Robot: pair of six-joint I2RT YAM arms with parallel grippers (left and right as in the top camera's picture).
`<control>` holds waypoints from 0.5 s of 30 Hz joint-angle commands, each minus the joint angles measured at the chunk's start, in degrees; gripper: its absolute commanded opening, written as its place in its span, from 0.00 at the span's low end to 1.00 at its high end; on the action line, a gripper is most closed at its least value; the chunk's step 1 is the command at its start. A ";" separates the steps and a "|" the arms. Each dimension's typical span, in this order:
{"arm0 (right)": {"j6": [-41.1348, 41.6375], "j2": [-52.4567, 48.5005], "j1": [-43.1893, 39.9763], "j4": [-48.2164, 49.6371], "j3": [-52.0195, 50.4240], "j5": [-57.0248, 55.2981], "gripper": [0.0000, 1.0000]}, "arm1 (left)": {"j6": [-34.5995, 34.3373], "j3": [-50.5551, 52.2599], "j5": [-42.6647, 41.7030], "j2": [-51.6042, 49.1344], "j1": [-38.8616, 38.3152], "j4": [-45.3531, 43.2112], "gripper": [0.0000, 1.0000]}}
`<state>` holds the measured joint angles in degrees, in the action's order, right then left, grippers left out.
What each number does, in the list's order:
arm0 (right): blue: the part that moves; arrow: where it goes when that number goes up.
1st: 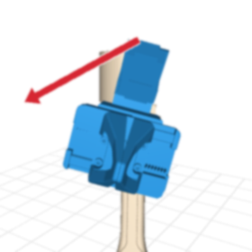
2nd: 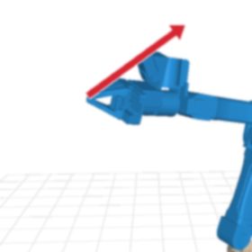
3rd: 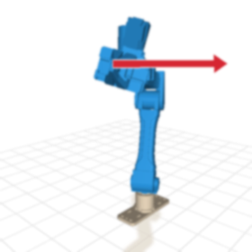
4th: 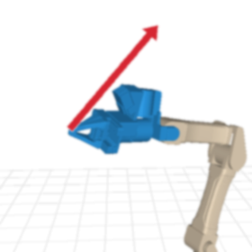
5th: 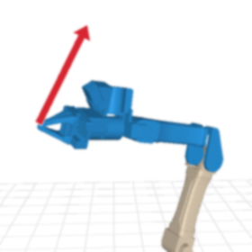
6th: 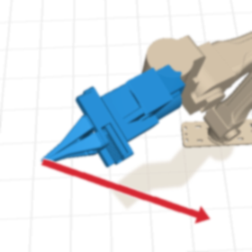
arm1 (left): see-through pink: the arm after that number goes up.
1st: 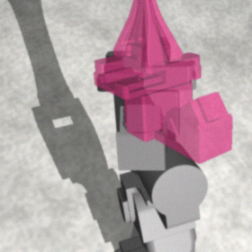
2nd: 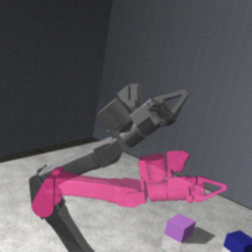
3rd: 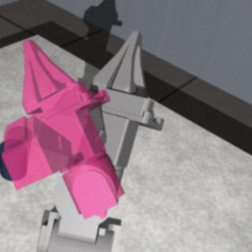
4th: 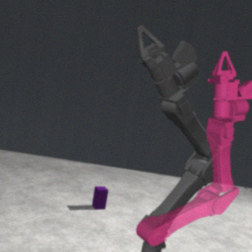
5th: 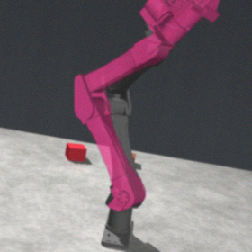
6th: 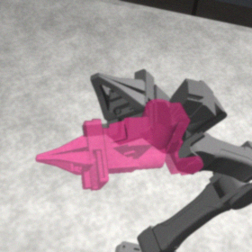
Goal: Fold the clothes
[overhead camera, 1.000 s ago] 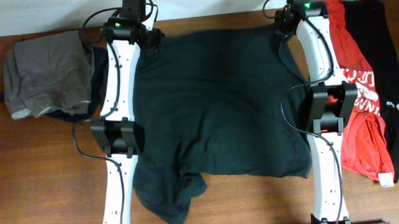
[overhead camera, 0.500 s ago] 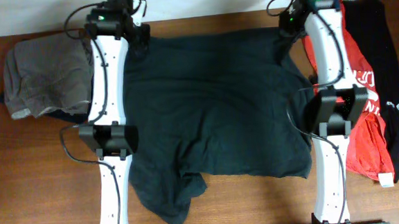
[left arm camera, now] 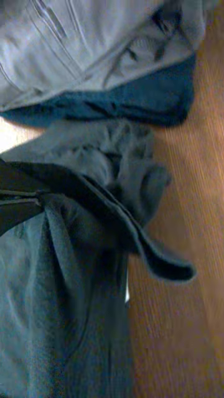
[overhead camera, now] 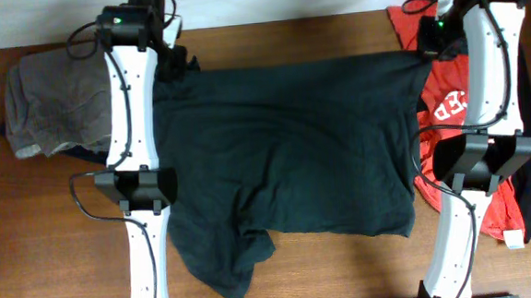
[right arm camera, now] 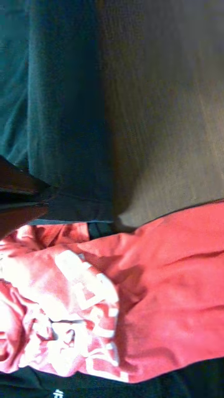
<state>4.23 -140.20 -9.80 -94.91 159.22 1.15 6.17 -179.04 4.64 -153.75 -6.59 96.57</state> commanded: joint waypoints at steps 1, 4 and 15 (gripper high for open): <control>-0.87 0.35 -1.70 -1.88 0.35 -0.26 0.04 | -0.55 -0.68 2.27 1.01 2.36 0.13 0.02; -1.03 0.33 -2.32 -2.43 0.33 -0.24 0.04 | -0.57 -0.68 -0.02 1.01 2.80 0.13 0.02; -2.80 0.33 -2.23 -2.43 0.20 3.89 0.04 | -0.57 0.96 -4.35 1.01 2.19 0.15 0.02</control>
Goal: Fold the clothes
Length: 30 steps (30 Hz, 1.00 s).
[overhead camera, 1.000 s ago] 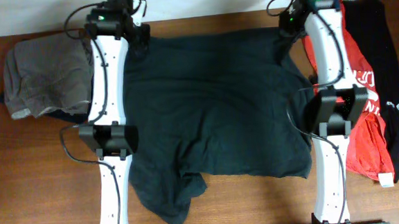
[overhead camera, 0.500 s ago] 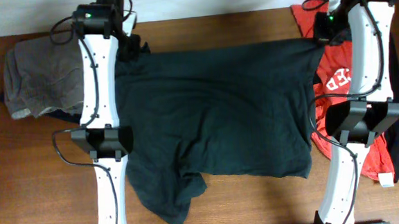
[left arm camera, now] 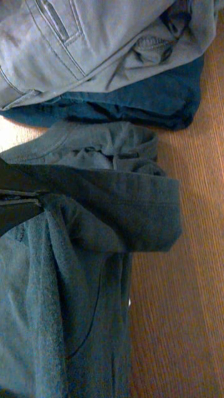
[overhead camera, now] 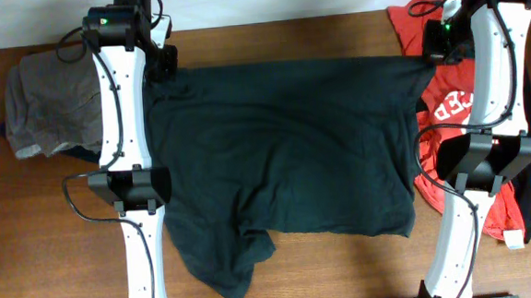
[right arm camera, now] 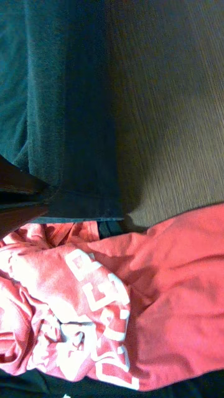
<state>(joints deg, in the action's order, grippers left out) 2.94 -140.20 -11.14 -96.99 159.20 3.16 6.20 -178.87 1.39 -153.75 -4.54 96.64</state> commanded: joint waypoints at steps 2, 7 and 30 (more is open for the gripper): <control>-2.08 0.33 -0.90 -0.35 0.20 3.41 0.04 | -0.61 1.70 -2.82 1.03 0.15 0.09 0.01; -2.32 0.35 -0.90 -0.35 -0.31 6.10 0.04 | -2.12 6.47 -3.58 2.84 0.15 0.09 0.01; -2.78 9.53 0.24 -0.28 -20.22 5.22 0.04 | -2.29 30.34 -1.14 15.39 0.85 0.07 0.01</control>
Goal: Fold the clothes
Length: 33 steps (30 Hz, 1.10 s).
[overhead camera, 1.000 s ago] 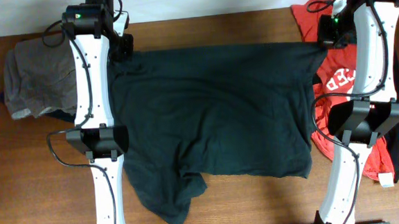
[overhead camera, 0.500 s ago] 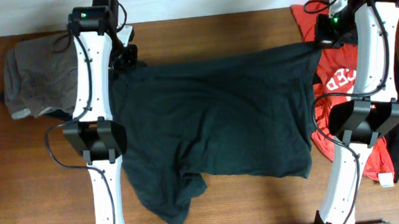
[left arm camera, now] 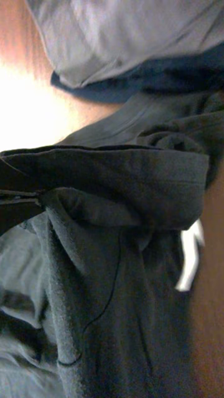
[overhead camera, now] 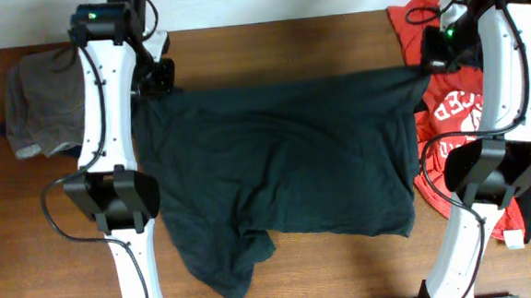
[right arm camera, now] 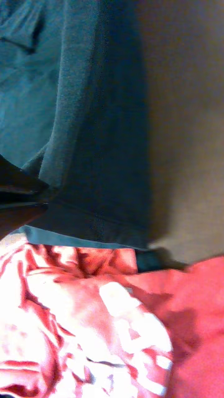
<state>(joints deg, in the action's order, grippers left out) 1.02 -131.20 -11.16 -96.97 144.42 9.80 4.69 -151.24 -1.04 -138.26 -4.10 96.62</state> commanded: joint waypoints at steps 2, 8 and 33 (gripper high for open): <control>-1.11 0.52 0.26 0.59 -10.51 -1.44 0.04 | -0.79 4.83 2.27 -0.11 0.42 0.09 0.01; -1.18 0.52 0.26 8.31 -23.58 -1.20 0.04 | -0.79 11.47 3.80 -0.11 0.42 -3.13 0.01; -0.98 0.79 0.13 6.73 -25.22 -1.18 0.27 | -0.76 20.41 3.72 -0.07 0.26 -7.21 0.66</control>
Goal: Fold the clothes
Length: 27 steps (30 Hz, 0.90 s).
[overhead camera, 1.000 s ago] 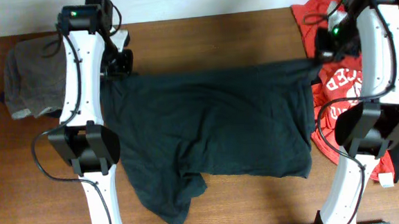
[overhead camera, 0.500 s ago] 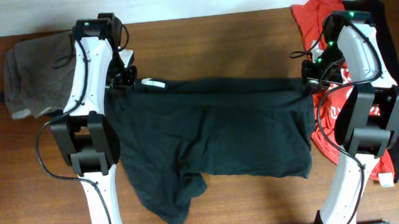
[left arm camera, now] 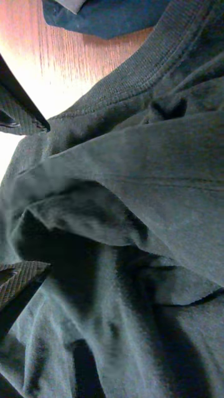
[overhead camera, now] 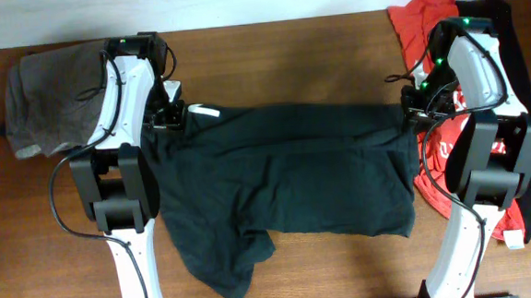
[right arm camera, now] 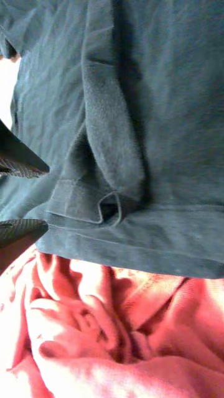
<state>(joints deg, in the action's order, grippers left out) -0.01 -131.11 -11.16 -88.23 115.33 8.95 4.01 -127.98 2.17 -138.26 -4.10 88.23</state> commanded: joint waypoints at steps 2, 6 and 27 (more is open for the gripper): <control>0.02 0.96 0.09 -4.31 7.43 -0.35 0.27 | -0.11 -6.45 0.57 0.17 0.55 2.89 0.66; 0.04 2.49 0.11 -9.16 18.34 0.04 0.28 | -0.39 -16.74 0.39 1.49 1.07 6.91 0.70; 8.39 44.33 0.37 -9.14 8.85 3.93 0.40 | -7.19 -18.16 -5.84 30.58 -0.35 8.48 0.80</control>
<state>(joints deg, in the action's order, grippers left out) 4.54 -92.64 -11.16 -96.92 130.34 12.47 0.54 -152.00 -1.93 -112.05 -3.68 96.47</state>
